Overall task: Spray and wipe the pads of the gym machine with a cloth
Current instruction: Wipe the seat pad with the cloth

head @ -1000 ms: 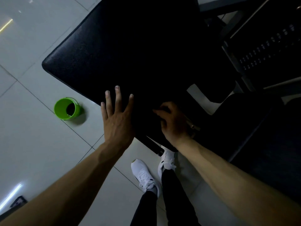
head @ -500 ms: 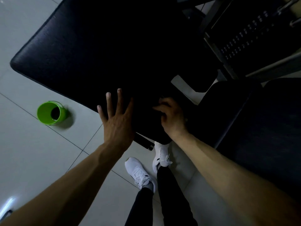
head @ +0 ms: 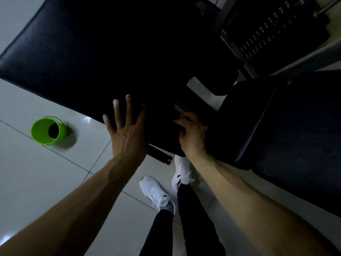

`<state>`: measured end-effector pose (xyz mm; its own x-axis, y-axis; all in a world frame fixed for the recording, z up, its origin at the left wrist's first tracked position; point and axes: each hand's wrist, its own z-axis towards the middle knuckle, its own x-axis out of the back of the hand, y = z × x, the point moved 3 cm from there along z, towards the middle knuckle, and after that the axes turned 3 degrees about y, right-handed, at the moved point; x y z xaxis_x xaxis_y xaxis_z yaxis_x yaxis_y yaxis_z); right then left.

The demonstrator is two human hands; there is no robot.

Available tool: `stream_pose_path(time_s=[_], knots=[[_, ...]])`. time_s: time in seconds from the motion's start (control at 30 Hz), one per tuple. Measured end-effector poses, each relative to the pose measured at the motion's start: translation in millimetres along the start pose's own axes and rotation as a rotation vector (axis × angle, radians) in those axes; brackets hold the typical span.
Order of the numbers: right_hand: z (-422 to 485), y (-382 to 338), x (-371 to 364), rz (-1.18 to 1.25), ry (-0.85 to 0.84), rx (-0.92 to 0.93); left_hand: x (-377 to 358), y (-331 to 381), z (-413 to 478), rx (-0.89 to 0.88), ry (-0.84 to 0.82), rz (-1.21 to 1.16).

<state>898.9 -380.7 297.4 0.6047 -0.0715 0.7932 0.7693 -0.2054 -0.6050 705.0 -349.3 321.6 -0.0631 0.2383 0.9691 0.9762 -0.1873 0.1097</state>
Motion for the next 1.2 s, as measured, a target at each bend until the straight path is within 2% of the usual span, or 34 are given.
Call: stream_pose_path(time_s=[0.17,0.33,0.43,0.53,0.6,0.7,0.8,0.9,0.97,1.03,1.1,1.2], knots=[[-47,24,4,-0.031,-0.050,-0.257,1,2,0,-0.002,-0.007,0.003],[5,14,15,0.210,0.198,-0.458,0,-1,-3,-0.019,0.011,-0.004],[-7,5,10,0.213,0.169,-0.454,0,-4,-6,-0.054,0.032,-0.019],[-58,14,-7,-0.008,0.111,-0.273,2,-4,-8,-0.063,0.020,-0.001],[-91,12,-15,0.053,0.042,-0.289,3,-2,-8,-0.054,0.007,0.016],[-107,5,-19,0.170,0.032,-0.303,4,1,-7,-0.049,-0.002,0.012],[-68,14,-16,0.210,0.119,-0.336,3,1,-5,-0.037,-0.002,0.022],[-28,25,-12,0.281,0.222,-0.531,1,2,-5,-0.032,-0.012,0.035],[-27,15,-22,0.304,0.286,-0.591,0,3,-3,-0.036,-0.012,0.036],[-46,-15,-37,0.278,0.258,-0.482,-1,3,-4,-0.029,0.008,0.033],[-66,-42,-49,0.281,0.148,-0.330,0,3,-4,-0.033,0.013,0.025],[-76,-46,-51,0.265,0.039,-0.211,6,2,-4,-0.066,0.016,0.007]])
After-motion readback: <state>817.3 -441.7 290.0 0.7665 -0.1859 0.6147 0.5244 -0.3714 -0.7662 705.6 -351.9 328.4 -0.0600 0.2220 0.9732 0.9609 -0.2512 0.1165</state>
